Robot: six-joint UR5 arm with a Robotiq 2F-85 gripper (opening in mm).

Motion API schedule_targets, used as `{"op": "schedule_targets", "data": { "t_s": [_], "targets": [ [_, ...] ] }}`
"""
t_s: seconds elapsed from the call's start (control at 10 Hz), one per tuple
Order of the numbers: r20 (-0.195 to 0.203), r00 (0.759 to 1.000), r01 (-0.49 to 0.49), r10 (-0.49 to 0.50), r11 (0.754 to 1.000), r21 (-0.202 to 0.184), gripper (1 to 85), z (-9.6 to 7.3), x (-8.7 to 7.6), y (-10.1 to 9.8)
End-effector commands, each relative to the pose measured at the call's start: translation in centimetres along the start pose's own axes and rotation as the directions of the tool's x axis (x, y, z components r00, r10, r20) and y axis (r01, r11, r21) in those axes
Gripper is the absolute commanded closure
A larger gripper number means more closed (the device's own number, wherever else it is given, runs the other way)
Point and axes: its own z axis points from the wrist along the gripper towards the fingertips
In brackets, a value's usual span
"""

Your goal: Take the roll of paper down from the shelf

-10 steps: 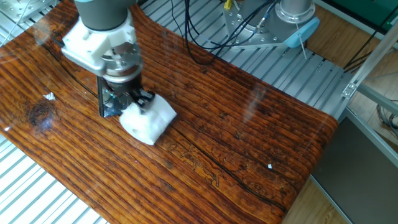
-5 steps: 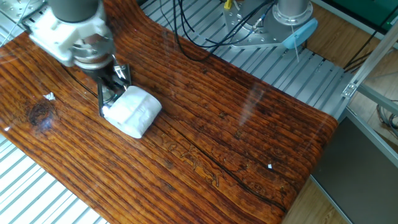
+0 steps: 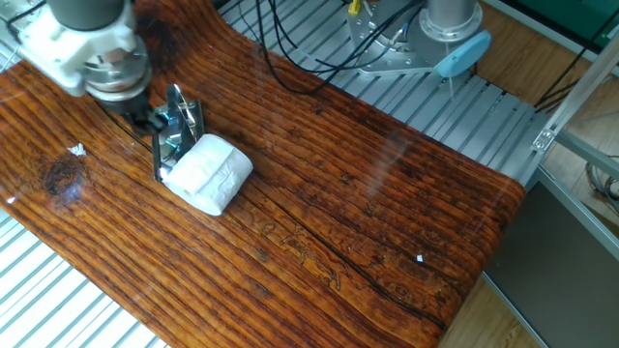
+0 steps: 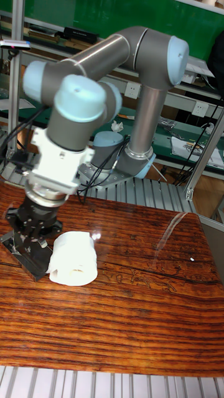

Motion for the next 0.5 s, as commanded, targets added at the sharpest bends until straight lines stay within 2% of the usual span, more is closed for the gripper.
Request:
{"op": "schedule_targets", "data": {
  "t_s": [0.0, 0.2, 0.4],
  "targets": [
    [-0.017, 0.999, -0.040, 0.040, 0.998, -0.040, 84.7, 1.8, 0.2, -2.5],
    [-0.019, 0.999, -0.052, 0.050, 0.994, -0.095, 84.7, 3.1, 0.6, -2.5],
    [-0.022, 0.999, -0.040, 0.038, 0.995, -0.095, 84.7, 3.3, 1.1, -2.9]
  ]
}}
